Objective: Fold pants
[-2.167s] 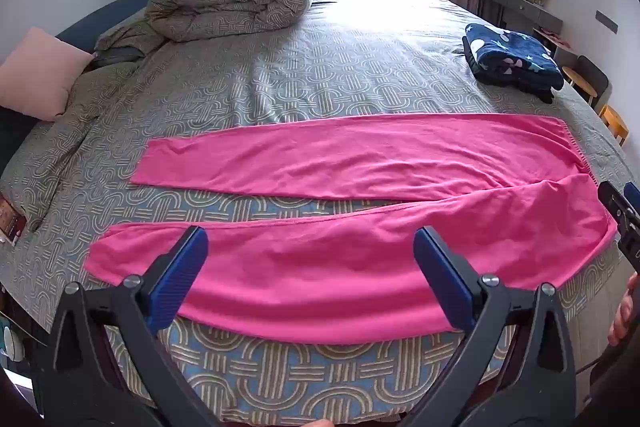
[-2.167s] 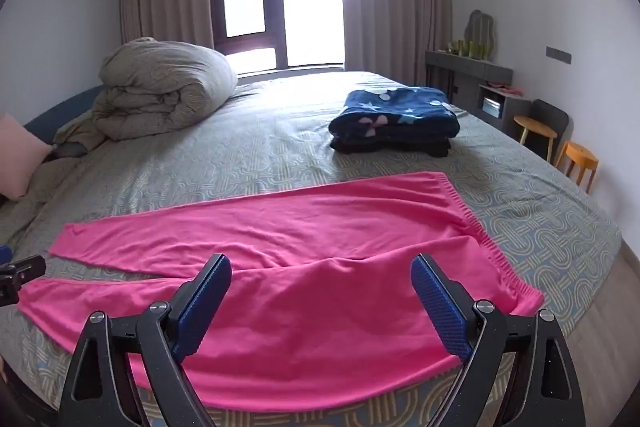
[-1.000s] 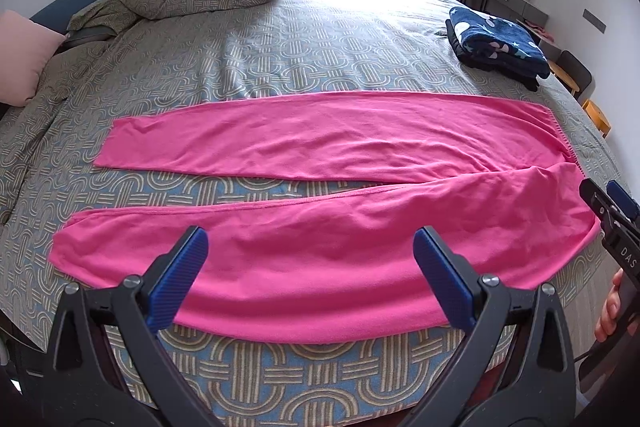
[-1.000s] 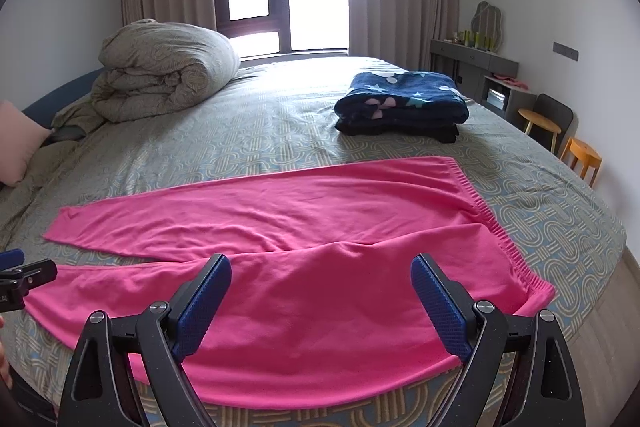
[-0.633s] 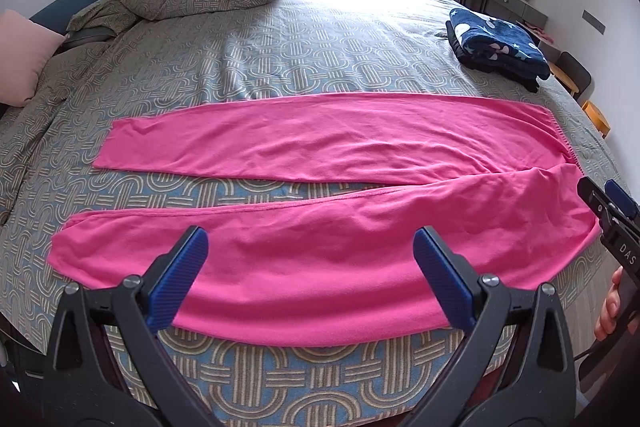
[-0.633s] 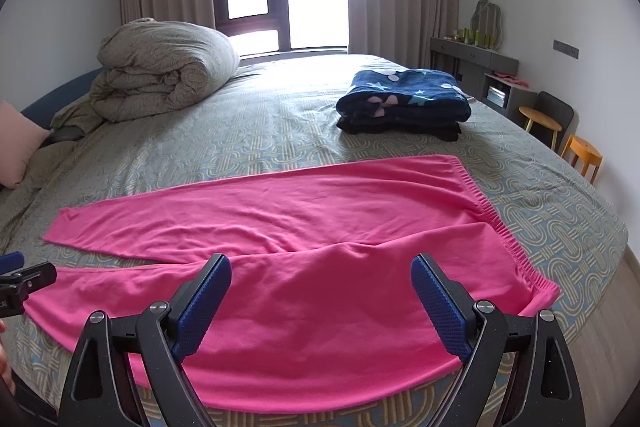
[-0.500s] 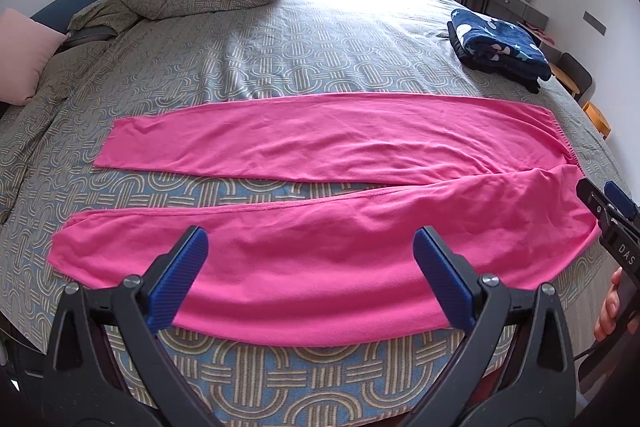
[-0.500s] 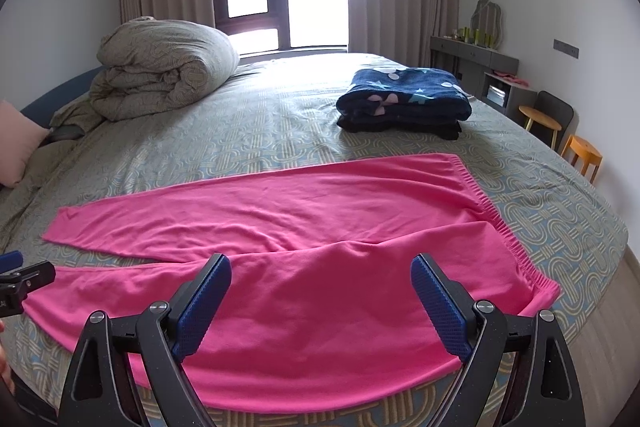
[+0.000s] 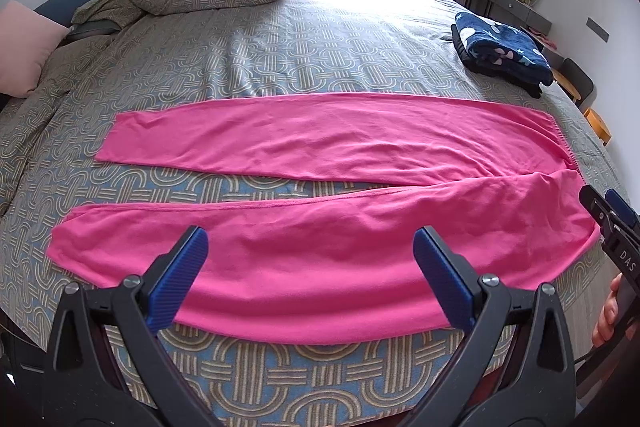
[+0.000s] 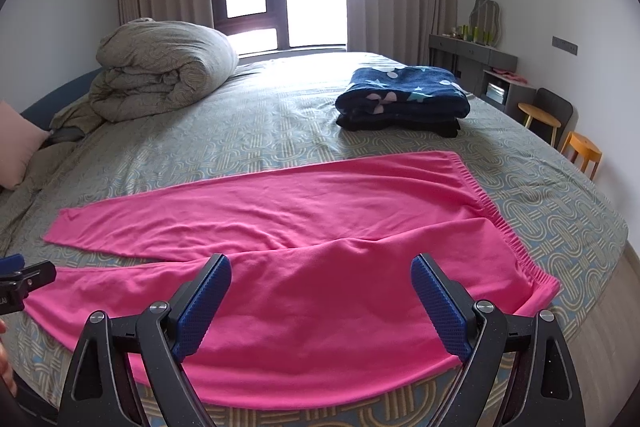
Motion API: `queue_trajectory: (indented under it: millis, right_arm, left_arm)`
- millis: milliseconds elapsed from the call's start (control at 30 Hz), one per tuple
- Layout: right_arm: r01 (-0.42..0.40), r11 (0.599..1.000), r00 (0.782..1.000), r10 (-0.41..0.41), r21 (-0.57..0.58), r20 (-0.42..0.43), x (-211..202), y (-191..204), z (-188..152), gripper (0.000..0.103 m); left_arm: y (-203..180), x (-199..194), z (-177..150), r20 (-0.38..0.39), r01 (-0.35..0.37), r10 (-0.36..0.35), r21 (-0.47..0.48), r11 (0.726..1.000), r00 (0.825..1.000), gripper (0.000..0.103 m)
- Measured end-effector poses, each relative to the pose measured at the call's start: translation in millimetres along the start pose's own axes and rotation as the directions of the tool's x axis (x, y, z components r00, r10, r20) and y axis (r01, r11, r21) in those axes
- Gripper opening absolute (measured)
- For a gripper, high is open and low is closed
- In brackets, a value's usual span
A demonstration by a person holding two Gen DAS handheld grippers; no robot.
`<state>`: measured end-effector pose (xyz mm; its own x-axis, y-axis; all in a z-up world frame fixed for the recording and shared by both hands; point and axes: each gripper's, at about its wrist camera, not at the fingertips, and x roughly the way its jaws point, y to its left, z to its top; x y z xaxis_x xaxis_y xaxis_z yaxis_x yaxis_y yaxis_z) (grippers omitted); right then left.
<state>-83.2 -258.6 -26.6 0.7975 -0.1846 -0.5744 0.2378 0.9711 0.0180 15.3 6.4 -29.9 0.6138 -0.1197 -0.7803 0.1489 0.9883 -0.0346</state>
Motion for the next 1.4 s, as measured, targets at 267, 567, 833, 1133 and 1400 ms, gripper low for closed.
queue_trajectory:
  millis: [267, 567, 833, 1133, 1400]
  right_arm:
    - [-0.003, 1.0, 1.0, 0.003, -0.008, 0.004, -1.2, 2.4, -0.7, 0.093]
    - [-0.004, 1.0, 1.0, 0.004, -0.007, 0.002, -1.1, 2.1, -0.9, 0.093]
    - [-0.004, 1.0, 1.0, 0.004, -0.007, 0.004, -3.1, 1.9, -2.5, 0.093]
    - [0.0, 1.0, 1.0, 0.0, -0.008, 0.003, -4.5, 1.2, -3.8, 0.093]
    - [-0.005, 1.0, 1.0, 0.006, 0.019, -0.016, -5.4, -5.8, -7.0, 0.093]
  left_arm:
    - [2.7, -2.2, -1.7, 0.005, -0.005, 0.005, -0.009, 1.0, 1.0, 0.102]
    - [6.2, -3.8, -3.4, 0.006, -0.004, 0.004, -0.018, 1.0, 1.0, 0.102]
    - [7.4, -5.2, -4.0, 0.008, -0.005, 0.006, -0.019, 1.0, 1.0, 0.102]
    - [9.1, -7.5, -5.8, 0.012, -0.006, 0.006, -0.02, 1.0, 1.0, 0.102]
    - [10.6, -9.8, -8.5, 0.01, -0.01, 0.01, -0.024, 1.0, 1.0, 0.102]
